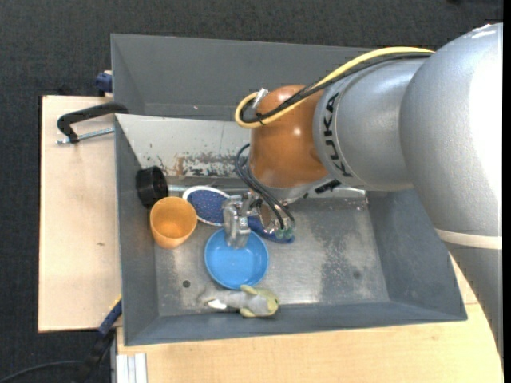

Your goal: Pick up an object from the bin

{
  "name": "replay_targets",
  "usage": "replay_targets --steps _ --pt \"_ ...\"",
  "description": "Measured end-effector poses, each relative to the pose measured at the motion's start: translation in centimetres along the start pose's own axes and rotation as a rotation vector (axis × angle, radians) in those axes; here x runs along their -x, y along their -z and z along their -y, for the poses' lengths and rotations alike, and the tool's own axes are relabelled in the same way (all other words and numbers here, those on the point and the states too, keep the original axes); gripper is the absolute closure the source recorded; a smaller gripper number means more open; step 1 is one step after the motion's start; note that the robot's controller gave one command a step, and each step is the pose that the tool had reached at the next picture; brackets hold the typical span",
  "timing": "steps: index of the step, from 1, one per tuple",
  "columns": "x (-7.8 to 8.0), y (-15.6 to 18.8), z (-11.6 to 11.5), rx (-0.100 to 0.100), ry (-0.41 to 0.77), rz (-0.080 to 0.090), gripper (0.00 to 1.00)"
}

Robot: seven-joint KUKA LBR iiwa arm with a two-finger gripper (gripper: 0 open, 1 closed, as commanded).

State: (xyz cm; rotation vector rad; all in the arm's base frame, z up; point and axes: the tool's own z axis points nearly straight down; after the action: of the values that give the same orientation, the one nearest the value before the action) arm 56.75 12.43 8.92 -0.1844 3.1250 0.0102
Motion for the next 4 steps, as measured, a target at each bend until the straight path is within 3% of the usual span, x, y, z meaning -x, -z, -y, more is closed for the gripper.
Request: replay_targets --steps 1,2,3,4 --pt "1.9 2.5 0.8 -0.004 0.184 -0.002 1.0" --pt "1.8 2.4 0.8 -0.004 0.183 -0.009 0.0" --pt "-2.0 -1.9 -2.3 0.0 0.545 -0.015 0.0" --pt "-1.8 -1.8 -2.2 -0.002 0.543 -0.007 1.0"
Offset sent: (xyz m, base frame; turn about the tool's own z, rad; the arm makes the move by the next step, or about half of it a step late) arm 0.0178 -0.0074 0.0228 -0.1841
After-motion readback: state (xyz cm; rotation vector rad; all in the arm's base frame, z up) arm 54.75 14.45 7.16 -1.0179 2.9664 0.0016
